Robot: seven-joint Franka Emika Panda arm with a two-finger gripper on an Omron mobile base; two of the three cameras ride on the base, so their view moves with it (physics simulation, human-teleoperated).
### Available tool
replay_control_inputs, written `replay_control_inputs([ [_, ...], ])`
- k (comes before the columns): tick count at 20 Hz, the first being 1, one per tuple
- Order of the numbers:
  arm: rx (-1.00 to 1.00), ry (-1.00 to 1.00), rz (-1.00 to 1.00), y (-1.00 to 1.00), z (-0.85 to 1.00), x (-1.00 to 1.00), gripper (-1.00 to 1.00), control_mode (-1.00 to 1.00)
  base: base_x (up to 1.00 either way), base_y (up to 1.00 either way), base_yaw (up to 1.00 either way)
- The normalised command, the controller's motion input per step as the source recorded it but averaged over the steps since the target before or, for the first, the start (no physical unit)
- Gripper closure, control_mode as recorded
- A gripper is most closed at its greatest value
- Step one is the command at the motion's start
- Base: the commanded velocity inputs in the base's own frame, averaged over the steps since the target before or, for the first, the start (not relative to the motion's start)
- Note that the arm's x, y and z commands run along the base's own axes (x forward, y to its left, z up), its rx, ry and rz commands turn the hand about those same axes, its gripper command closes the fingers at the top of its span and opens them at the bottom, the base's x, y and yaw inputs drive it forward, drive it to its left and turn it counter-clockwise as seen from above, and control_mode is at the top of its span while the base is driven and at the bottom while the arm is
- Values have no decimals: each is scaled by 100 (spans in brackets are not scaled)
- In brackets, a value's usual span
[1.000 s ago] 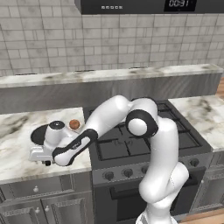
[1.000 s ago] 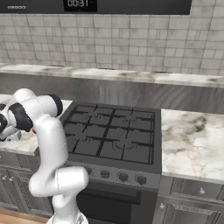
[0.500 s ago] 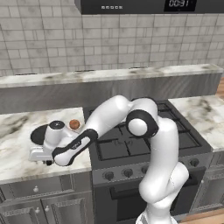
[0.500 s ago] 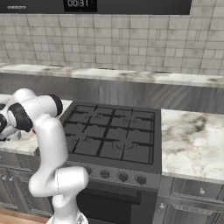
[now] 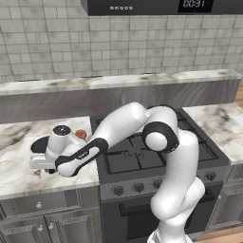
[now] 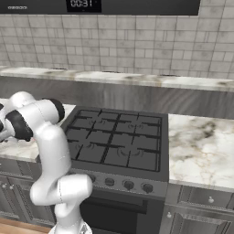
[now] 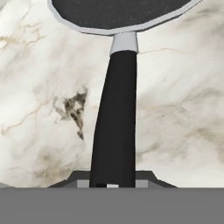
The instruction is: Place the pan on the front right burner on the stove. Then place the tomato and the onion in the pan and turn on the front right burner.
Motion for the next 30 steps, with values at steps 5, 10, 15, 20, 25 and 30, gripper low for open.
replay_control_inputs([
  [5,2,-4,0,-1,37,0,100,-100,0,0,0],
  [10,6,-12,0,-7,40,0,100,-100,0,0,0],
  [15,6,-18,0,-7,34,0,100,-100,0,0,0],
  [20,4,-22,0,-1,17,0,100,-100,0,0,0],
  [25,3,-7,0,-16,34,-2,100,-100,0,0,0],
  [30,6,0,0,-39,41,-4,100,-100,0,0,0],
])
